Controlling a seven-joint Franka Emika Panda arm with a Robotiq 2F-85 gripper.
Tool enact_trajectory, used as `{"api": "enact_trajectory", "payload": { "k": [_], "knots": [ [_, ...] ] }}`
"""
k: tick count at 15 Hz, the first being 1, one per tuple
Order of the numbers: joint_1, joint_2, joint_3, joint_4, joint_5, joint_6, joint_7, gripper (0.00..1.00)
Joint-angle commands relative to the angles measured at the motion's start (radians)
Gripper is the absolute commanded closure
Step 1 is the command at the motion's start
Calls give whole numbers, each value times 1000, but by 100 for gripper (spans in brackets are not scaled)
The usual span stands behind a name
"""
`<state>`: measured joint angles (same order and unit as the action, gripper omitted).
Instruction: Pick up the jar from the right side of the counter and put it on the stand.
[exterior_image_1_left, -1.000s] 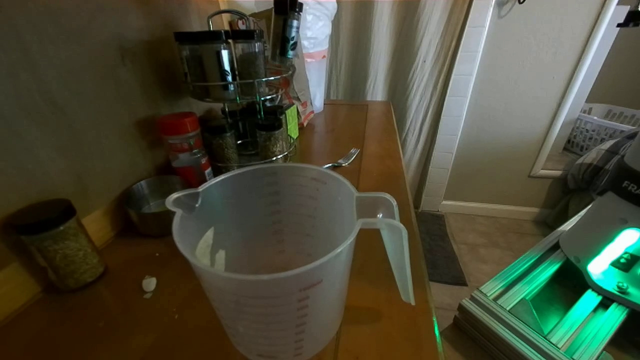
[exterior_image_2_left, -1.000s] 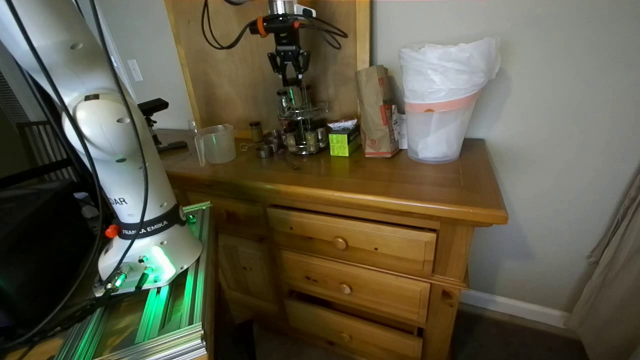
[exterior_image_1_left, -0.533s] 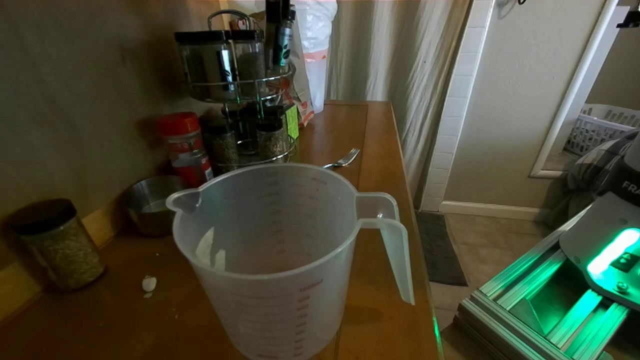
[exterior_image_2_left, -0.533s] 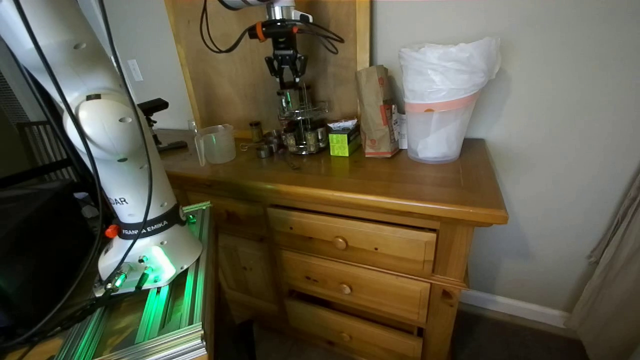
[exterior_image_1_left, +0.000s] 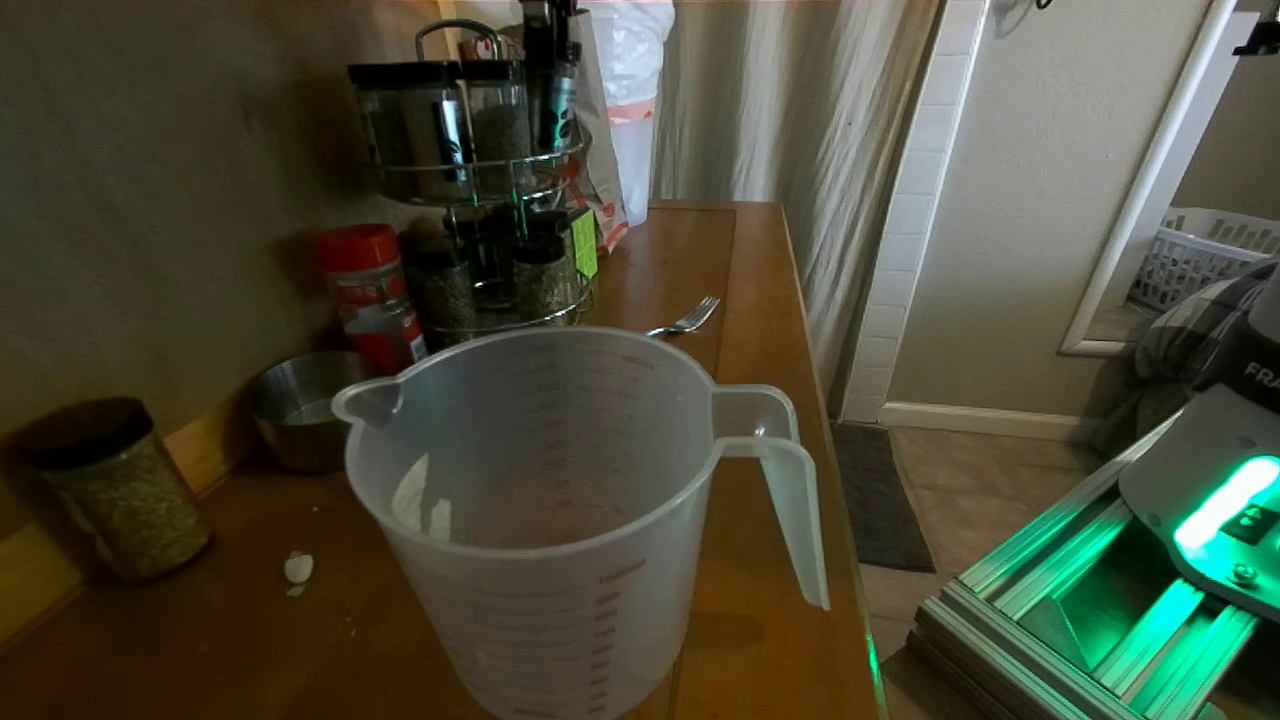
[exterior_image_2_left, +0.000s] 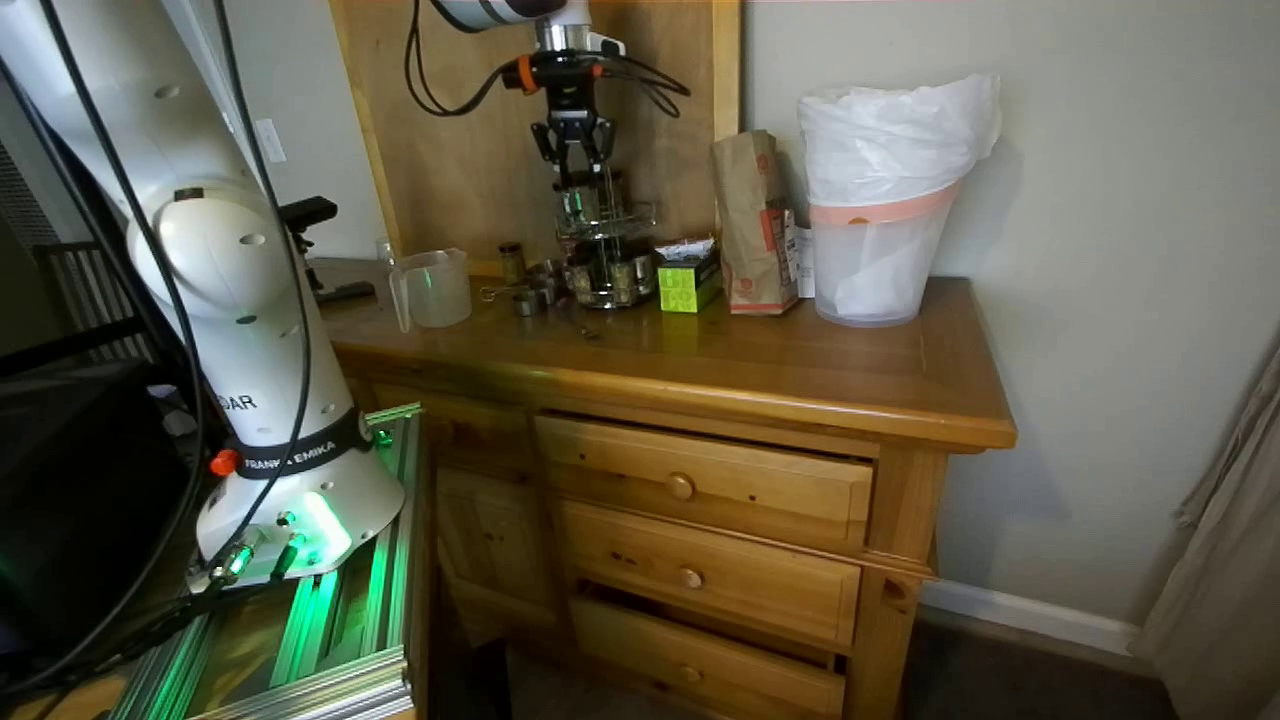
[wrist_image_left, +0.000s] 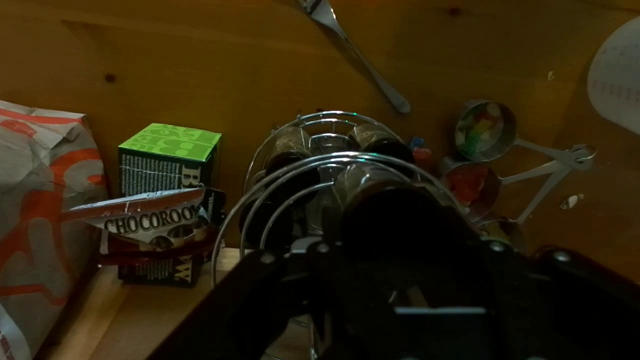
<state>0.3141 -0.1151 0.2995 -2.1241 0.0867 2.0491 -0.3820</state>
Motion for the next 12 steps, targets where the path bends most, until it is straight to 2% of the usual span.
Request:
{"api": "enact_trajectory", "payload": {
  "k": [1,3,4,7,12],
  "knots": [
    [5,8,-3,-3,-8,19,-22,18],
    [4,8,-5,-1,-2,17,-26,4],
    [4,6,-5,-1,-2,15,-29,1],
    [1,-27,-10,1,-3,-6,-27,0],
    [2,-181,-69,-9,87,-197,-137,0]
  ]
}}
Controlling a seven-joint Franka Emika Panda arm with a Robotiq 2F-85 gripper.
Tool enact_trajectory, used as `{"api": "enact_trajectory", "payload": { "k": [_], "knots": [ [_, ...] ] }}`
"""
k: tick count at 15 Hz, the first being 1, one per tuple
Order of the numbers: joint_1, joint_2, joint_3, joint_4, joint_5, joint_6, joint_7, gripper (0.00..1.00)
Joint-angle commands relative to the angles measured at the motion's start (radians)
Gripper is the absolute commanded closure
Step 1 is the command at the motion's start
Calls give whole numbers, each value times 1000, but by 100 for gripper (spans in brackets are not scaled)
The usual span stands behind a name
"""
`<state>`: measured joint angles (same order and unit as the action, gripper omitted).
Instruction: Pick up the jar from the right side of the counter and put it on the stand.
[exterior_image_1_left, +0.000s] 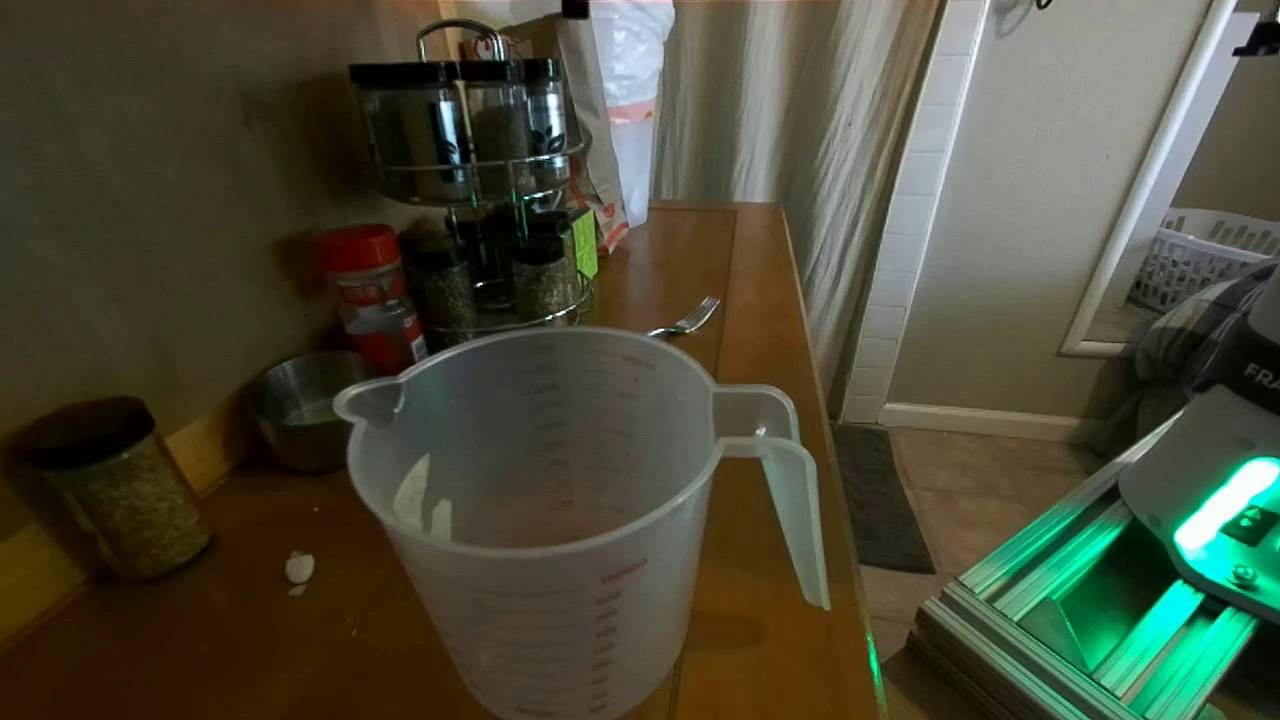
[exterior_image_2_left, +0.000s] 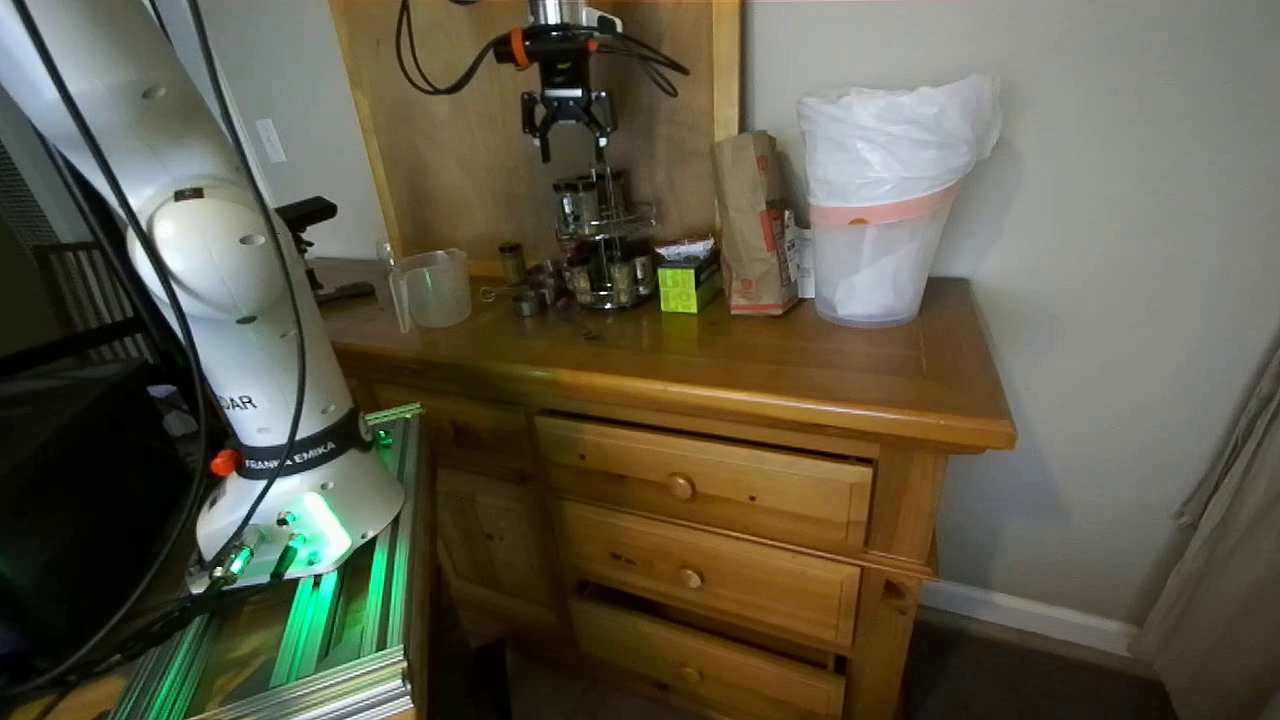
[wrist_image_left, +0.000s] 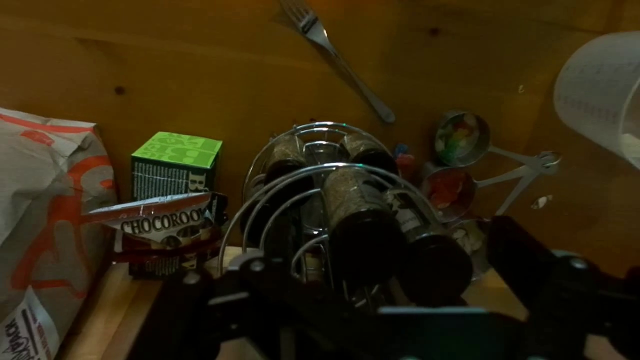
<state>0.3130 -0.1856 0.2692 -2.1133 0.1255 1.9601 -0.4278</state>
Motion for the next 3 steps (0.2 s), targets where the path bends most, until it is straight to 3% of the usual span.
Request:
{"api": "enact_trajectory", "payload": {
  "k": [1,2,3],
  "knots": [
    [8,-135,-54,-21,54,-134,-135,0],
    [6,-61,-30,3,16,-82,-56,0],
    [7,-90,-41,2,22,-109,-83,0]
  ]
}}
